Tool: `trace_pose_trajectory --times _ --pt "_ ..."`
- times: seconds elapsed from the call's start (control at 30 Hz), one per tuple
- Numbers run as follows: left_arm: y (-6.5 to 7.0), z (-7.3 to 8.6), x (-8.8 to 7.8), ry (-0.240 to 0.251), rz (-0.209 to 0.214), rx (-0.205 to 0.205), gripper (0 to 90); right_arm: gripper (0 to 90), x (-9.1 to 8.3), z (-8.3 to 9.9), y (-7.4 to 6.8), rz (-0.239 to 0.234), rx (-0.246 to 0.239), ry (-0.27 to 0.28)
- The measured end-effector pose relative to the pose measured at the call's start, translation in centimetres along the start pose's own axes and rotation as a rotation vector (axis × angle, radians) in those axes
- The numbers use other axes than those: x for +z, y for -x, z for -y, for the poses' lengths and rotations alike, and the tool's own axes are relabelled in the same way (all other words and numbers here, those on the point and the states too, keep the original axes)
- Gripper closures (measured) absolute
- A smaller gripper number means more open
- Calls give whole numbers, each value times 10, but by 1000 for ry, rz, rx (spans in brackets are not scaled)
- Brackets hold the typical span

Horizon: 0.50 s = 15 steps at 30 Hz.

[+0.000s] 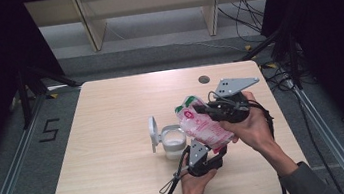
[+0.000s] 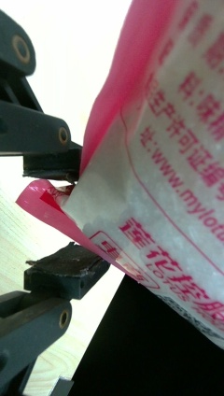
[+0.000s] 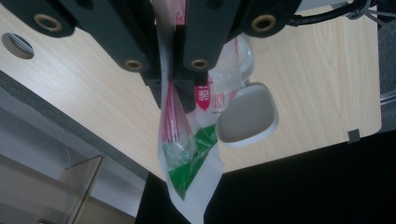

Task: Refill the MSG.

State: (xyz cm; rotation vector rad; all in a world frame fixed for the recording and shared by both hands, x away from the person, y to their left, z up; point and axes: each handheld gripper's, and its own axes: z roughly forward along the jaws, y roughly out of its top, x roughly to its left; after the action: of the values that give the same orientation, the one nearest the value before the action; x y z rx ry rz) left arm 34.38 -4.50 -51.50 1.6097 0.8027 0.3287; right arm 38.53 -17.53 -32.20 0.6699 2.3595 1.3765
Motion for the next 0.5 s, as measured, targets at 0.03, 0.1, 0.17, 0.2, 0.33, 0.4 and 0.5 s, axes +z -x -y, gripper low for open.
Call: trace_pose_trajectory --times 0.03,0.1,0.17,0.2,0.33,0.4,0.5 --pt "0 0 0 -2 0 2 544 900 -2 1 1 9 13 7" --pt "0 -1 -1 -21 -3 0 535 900 -3 3 3 5 6 18" --pt "0 -1 -1 -22 1 -2 527 900 -5 4 5 5 10 17" --pt "0 -1 0 -22 0 -1 527 900 -6 5 6 7 4 20" --pt "1 -1 0 -26 13 -1 508 900 -10 8 7 14 22 27" --pt "1 -1 -1 -39 6 2 494 900 -13 11 9 17 31 32" --pt "1 -1 0 -31 17 3 471 900 -15 15 10 29 46 47"
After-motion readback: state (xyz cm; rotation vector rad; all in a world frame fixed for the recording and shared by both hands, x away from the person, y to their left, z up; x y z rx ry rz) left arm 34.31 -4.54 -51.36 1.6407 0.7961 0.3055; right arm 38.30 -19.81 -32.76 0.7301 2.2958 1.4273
